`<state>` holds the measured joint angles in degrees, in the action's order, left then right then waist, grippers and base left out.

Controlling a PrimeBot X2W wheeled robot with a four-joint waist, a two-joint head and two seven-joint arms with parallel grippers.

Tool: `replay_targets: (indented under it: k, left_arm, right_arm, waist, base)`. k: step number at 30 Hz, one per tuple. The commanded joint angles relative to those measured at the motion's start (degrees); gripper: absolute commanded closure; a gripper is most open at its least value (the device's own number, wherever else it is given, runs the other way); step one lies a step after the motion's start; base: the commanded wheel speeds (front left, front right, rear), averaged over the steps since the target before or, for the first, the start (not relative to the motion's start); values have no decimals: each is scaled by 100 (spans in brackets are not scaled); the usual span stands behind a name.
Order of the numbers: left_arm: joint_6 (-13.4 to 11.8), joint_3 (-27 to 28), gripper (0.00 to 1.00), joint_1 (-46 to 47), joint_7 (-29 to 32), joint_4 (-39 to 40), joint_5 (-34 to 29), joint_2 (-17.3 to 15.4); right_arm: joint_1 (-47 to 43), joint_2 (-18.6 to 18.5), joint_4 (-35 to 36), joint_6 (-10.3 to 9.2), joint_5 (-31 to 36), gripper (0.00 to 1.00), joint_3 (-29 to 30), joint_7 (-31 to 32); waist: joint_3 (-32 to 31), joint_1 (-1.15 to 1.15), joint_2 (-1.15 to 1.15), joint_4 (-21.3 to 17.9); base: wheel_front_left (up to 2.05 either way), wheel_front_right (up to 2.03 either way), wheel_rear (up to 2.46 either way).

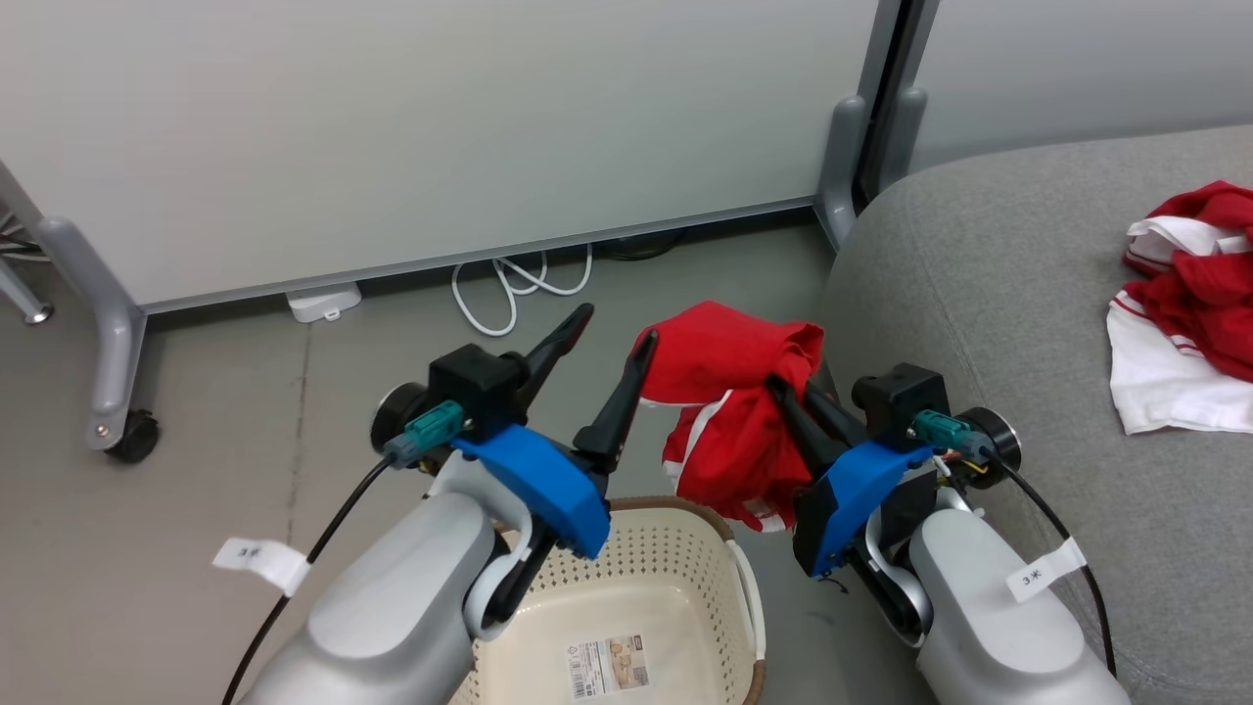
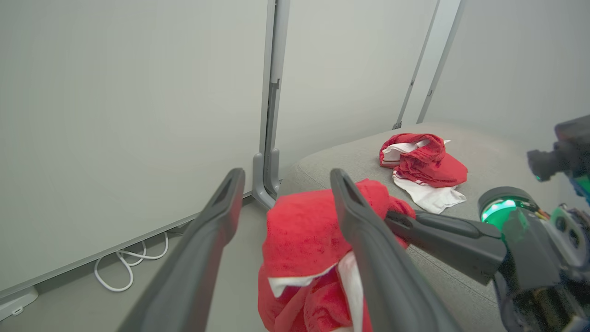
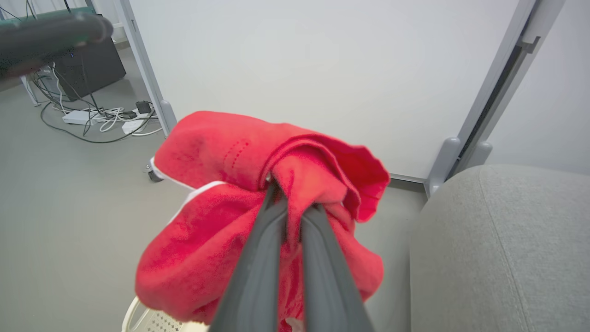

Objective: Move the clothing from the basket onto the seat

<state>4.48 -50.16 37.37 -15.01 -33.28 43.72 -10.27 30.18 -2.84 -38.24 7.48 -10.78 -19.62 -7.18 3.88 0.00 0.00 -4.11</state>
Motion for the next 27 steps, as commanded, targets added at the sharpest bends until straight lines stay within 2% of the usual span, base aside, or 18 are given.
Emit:
replay_targets:
  k: [1,8,14,27]
  left_arm:
    - [-35,126,0,-127,-22,92,-104,-62]
    - [-60,1163,0,-1123,-19,1031,-956,-305]
    - [-12,1865,0,-1881,-20,1457,-1470,-391]
    - [-10,3246,0,-3057,-20,2136,-2173,-286]
  right_arm:
    - [-48,-9,50,3,27,100,36,-16]
    - [-182,-9,241,3,91,100,143,40]
    - [-241,-9,364,3,129,100,174,83]
    - [-387,-8,683,3,89,100,241,51]
  waist:
    - [19,0,0,-31]
    - [102,0,0,-277]
    - [169,0,0,-585]
    - [313,0,0,-1309]
  base:
    - [0,0,0]
    - [0,0,0]
    - [0,0,0]
    - [0,0,0]
